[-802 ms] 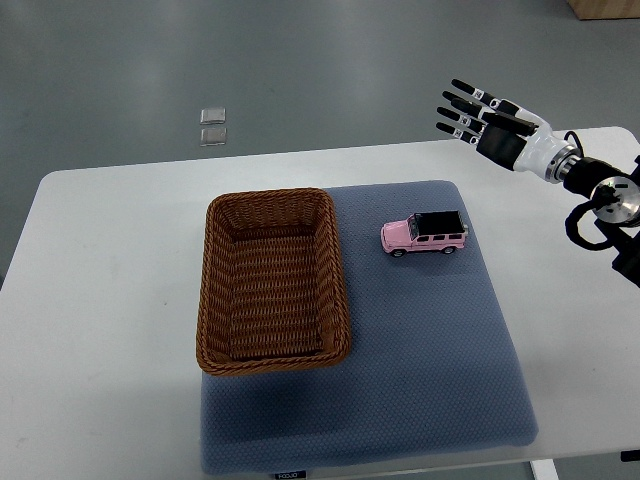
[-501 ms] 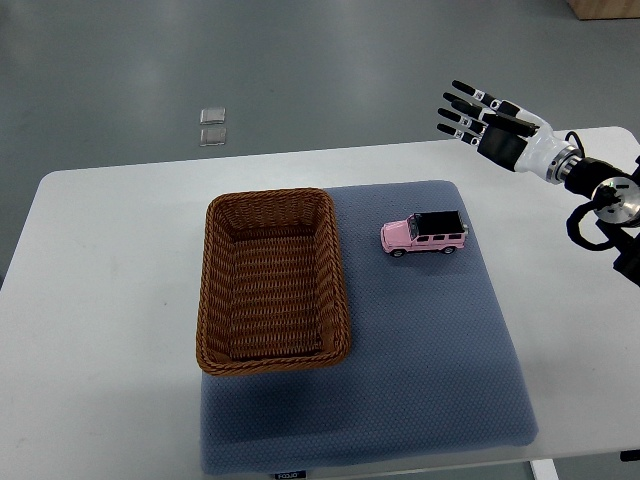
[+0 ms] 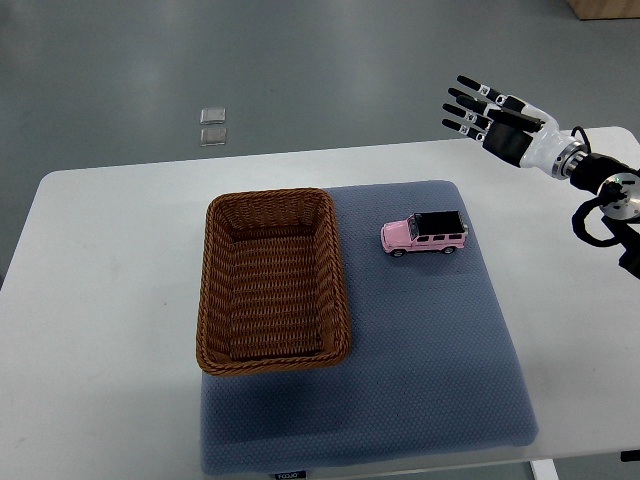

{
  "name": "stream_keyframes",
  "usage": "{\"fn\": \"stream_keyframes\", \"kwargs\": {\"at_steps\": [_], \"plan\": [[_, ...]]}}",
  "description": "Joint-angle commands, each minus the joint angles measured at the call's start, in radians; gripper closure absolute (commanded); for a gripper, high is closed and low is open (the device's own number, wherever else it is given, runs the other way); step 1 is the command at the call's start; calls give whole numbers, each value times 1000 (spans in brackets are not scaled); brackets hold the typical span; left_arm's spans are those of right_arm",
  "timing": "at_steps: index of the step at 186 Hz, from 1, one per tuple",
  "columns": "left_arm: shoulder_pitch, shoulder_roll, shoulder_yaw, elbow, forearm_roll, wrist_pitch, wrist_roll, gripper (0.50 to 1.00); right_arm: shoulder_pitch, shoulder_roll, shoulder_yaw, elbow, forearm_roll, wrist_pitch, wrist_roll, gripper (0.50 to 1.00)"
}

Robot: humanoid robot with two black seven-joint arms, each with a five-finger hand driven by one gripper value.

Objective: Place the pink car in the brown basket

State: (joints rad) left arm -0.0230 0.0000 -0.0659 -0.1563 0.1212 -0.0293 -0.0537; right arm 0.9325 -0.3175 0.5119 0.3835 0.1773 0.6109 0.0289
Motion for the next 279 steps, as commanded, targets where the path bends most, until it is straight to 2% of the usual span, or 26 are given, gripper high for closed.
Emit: {"fn": "stream_keyframes", "kwargs": {"at_steps": [1, 41, 80, 136, 203, 240, 279], "plan": [[0, 0, 1, 1, 0, 0, 0, 500, 0, 0, -1, 0, -12, 0, 0, 587], [0, 0, 0, 1, 0, 0, 0, 500, 22, 12, -1, 0, -128, 0, 36, 587], [0, 0, 1, 0, 0, 0, 0, 500, 34, 0, -1, 6, -223, 0, 39, 587], [0, 0, 0, 0, 0, 0, 0, 500, 75, -43, 0, 69, -466, 0, 60, 589], [0, 0, 0, 0, 0, 0, 0, 500, 85, -64, -3, 169, -825, -8, 103, 589], [0, 0, 0, 0, 0, 0, 0, 500, 81, -106, -7, 314, -1091, -14, 115, 589], [0, 0, 0, 0, 0, 0, 0, 500, 66, -137, -13, 403, -1309, -42, 123, 589]]}}
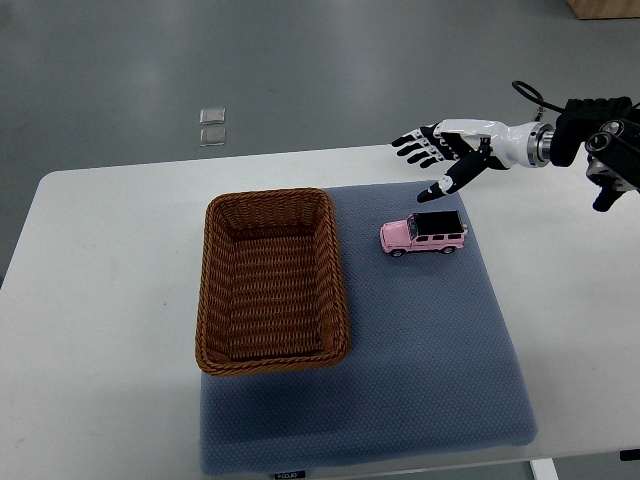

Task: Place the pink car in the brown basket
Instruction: 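Reach the right hand down over the pink toy car, then close the right hand fingers around the pink car's roof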

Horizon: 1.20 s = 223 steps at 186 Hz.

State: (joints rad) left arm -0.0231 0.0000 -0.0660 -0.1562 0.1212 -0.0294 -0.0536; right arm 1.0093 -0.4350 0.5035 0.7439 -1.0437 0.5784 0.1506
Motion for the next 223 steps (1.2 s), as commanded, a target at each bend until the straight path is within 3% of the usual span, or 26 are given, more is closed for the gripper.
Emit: {"fn": "stream_keyframes", "kwargs": {"at_steps": [1, 82, 122, 179, 197, 223], "plan": [[0, 0, 0, 0, 0, 0, 0, 500, -12, -21, -5, 48, -99, -8, 1, 589], [0, 0, 0, 0, 0, 0, 0, 500, -61, -25, -52, 101, -283, -117, 9, 589], [0, 0, 0, 0, 0, 0, 0, 500, -64, -31, -148, 101, -294, -247, 27, 591], [0, 0, 0, 0, 0, 0, 0, 500, -86, -22, -160, 101, -305, -301, 29, 599], [0, 0, 0, 0, 0, 0, 0, 500, -92, -21, -175, 101, -308, -319, 27, 613], [0, 0, 0, 0, 0, 0, 0, 500, -92, -19, -195, 101, -308, -342, 27, 681]]}}
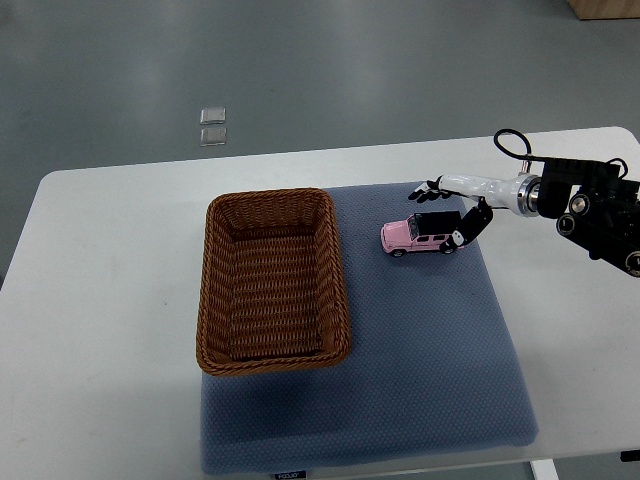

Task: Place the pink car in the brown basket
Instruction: 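Close the right hand fingers around the pink car's roof, then lift the car and carry it over the wicker basket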

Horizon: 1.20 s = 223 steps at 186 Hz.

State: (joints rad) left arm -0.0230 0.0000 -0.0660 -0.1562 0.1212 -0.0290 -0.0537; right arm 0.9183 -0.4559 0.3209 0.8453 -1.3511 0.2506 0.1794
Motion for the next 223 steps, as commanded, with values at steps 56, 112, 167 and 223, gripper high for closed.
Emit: {"fn": "stream_keyframes", "kwargs": {"at_steps": [56, 112, 167, 223], "plan": [[0, 0, 0, 0, 0, 0, 0, 500, 1, 2, -13, -2, 0, -14, -1, 742], [0, 0, 0, 0, 0, 0, 0, 500, 2, -1, -22, -2, 0, -13, -1, 885], [0, 0, 0, 0, 0, 0, 0, 500, 10, -15, -16, -2, 3, -14, 0, 959], [0, 0, 0, 0, 0, 0, 0, 500, 39, -24, 0, -2, 20, -16, 29, 1000]]}}
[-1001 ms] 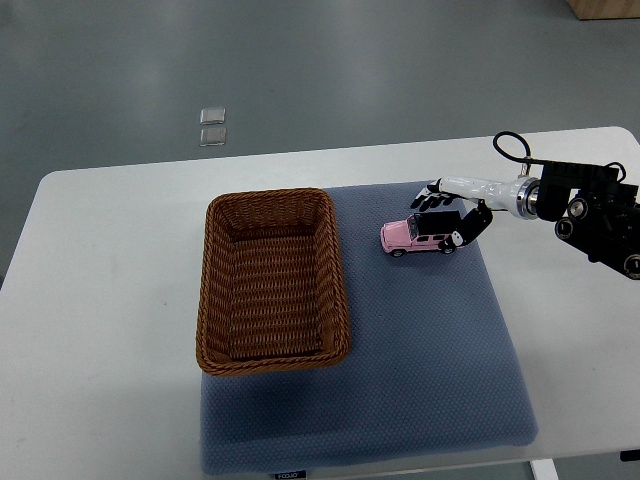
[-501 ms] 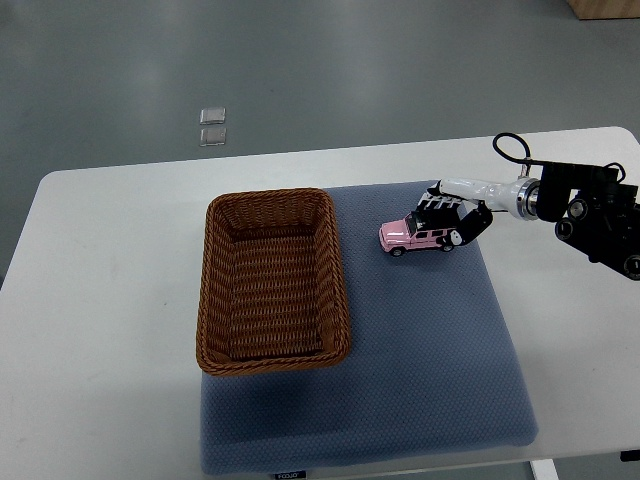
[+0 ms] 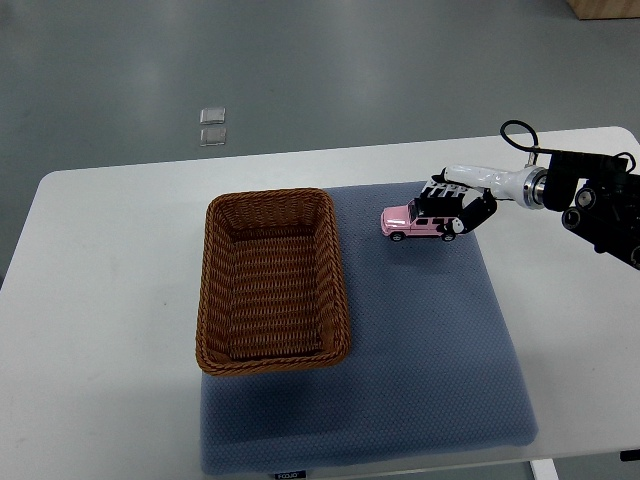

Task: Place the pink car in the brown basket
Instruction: 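Lift the car and carry it over the wicker basket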

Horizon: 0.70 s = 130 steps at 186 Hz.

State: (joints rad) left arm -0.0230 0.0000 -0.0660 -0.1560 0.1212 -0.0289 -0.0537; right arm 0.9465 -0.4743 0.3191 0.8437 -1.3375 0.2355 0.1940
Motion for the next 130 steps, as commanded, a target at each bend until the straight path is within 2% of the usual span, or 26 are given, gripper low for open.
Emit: {"fn": "stream_keyframes", "kwargs": {"at_steps": [1, 55, 130], "plan": [[0, 0, 0, 1, 0, 0, 0, 500, 12, -6, 2, 0, 6, -1, 16, 1000], [0, 0, 0, 0, 0, 0, 0, 500, 81, 6, 67, 0, 40, 41, 31, 1000], [0, 0, 0, 0, 0, 0, 0, 500, 149, 137, 52, 40, 43, 93, 99, 1000]]}}
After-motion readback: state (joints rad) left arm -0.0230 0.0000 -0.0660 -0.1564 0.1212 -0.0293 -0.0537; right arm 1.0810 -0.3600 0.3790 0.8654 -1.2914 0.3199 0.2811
